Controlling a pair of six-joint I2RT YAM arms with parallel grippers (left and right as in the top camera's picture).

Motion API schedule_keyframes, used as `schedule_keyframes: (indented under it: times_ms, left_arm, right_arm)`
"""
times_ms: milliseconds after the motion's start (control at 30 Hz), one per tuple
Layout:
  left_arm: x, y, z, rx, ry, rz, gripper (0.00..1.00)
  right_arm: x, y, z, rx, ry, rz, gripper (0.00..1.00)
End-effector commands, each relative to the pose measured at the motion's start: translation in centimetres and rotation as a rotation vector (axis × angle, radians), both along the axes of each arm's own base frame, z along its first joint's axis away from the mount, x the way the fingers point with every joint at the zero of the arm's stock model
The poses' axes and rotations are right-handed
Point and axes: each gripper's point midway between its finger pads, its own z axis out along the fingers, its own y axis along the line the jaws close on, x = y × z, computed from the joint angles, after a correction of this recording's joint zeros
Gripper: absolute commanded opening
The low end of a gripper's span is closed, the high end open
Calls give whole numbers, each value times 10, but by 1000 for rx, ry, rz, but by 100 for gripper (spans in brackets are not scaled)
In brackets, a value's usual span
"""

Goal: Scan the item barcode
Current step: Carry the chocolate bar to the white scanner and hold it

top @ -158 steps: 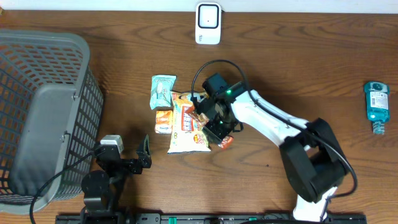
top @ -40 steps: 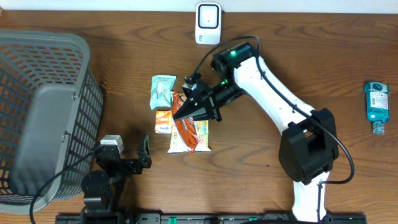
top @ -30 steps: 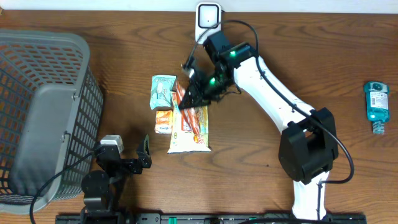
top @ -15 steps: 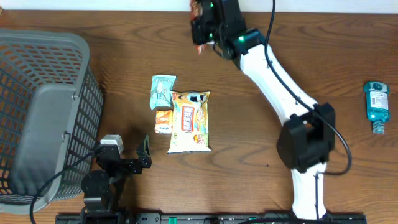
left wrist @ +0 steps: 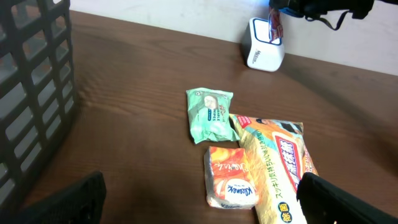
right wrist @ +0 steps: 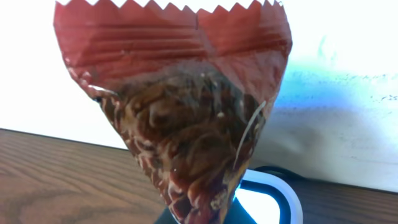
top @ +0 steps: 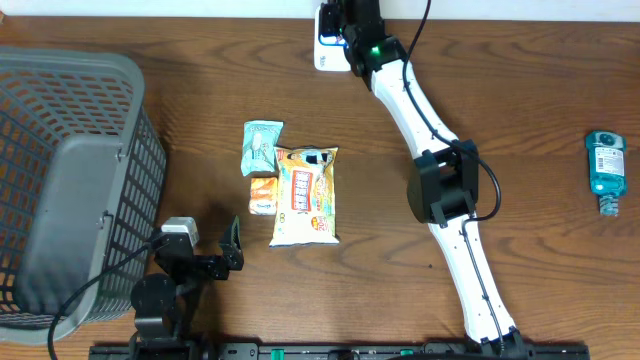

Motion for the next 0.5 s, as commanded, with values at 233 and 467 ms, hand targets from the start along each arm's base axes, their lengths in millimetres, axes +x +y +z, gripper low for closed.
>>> schedule_keyframes:
  times_ms: [233, 467]
  left_arm:
    - [-2, -2, -12, -15, 36, -10, 98]
    - [-2, -2, -12, -15, 36, -10, 98]
  right_arm:
    - [2, -11, 14, 24, 3, -92, 1]
    - [-37, -99, 28, -169, 178, -464, 1]
